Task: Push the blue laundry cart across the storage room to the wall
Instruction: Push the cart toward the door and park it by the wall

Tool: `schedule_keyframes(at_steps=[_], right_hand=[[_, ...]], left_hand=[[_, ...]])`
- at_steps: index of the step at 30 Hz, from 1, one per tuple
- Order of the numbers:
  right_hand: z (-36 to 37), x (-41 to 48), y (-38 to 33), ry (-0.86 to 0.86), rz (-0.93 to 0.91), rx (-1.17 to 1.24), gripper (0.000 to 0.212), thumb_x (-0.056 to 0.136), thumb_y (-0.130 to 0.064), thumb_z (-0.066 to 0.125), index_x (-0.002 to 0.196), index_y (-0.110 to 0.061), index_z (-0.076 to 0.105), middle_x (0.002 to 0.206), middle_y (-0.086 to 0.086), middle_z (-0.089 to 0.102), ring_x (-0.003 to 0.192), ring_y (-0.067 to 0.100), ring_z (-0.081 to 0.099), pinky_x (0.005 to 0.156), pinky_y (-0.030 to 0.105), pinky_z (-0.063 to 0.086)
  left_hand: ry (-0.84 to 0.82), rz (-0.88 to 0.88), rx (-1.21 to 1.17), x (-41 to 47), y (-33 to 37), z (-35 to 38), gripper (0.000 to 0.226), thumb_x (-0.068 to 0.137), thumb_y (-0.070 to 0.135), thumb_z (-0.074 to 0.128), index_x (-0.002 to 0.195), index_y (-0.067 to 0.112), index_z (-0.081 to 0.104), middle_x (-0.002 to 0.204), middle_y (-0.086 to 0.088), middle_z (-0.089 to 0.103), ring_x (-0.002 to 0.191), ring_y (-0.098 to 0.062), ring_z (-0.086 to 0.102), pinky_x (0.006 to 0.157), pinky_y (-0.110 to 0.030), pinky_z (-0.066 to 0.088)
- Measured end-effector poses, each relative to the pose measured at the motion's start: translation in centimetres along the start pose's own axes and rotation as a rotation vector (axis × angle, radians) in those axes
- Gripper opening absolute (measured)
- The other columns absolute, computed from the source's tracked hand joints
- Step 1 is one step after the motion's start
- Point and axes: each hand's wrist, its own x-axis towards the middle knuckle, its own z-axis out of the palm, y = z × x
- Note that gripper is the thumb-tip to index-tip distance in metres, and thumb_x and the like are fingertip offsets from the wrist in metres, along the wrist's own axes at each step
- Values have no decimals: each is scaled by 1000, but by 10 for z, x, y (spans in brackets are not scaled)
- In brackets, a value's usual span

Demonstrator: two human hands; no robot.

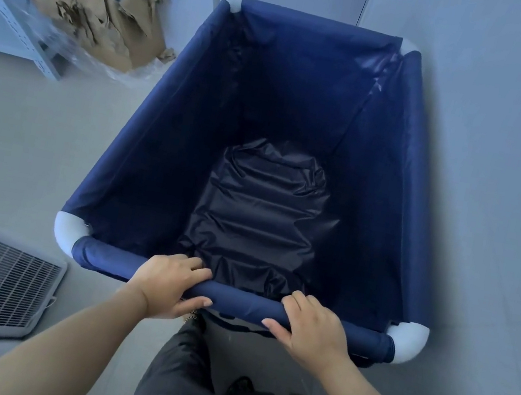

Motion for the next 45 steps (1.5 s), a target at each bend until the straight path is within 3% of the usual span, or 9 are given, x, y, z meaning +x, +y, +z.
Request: schedule_keyframes(at_steps=[17, 24, 30, 35, 38, 45], right_hand=[[4, -2, -1, 18, 6, -14, 48, 83, -63, 35, 68, -23, 58, 61, -12, 53, 50, 6, 48, 38, 18, 33], [-2, 0, -1, -61, 27, -22, 51, 83, -65, 32, 68, -23, 57, 60, -11, 52, 50, 6, 48, 38, 19, 30], [-3, 1, 2, -220, 45, 108, 62, 85, -69, 21, 94, -18, 55, 86, -7, 56, 74, 14, 52, 56, 26, 38], [-9, 4, 4, -338, 14, 149, 56, 89, -64, 31, 109, -17, 52, 101, -4, 54, 89, 16, 51, 74, 28, 39], [-14, 7, 5, -389, 0, 164, 51, 90, -61, 36, 111, -16, 51, 105, -3, 52, 92, 16, 49, 74, 25, 34], [-23, 9, 0, -427, 15, 168, 48, 92, -57, 39, 112, -15, 50, 109, -1, 51, 94, 16, 49, 76, 26, 38]], left_hand=[[51, -1, 5, -3, 2, 3, 51, 81, 66, 27, 100, 29, 55, 89, 7, 59, 75, -19, 57, 53, -29, 37], [19, -19, 1, -2, 2, -1, 57, 80, 69, 20, 107, 30, 51, 95, 8, 56, 83, -18, 55, 61, -30, 39], [-9, -53, -56, -4, 6, -6, 45, 88, 63, 35, 117, 32, 50, 103, 7, 55, 93, -16, 54, 74, -27, 35], [8, -131, -84, -18, 11, -11, 47, 90, 61, 35, 128, 34, 43, 114, 9, 55, 103, -14, 53, 91, -30, 39], [-28, -166, -102, -22, 7, -14, 44, 92, 56, 36, 130, 35, 41, 119, 9, 54, 107, -13, 52, 94, -29, 37], [-98, -174, -143, -15, 7, -18, 40, 94, 49, 40, 130, 33, 41, 121, 6, 53, 108, -15, 51, 91, -29, 34]])
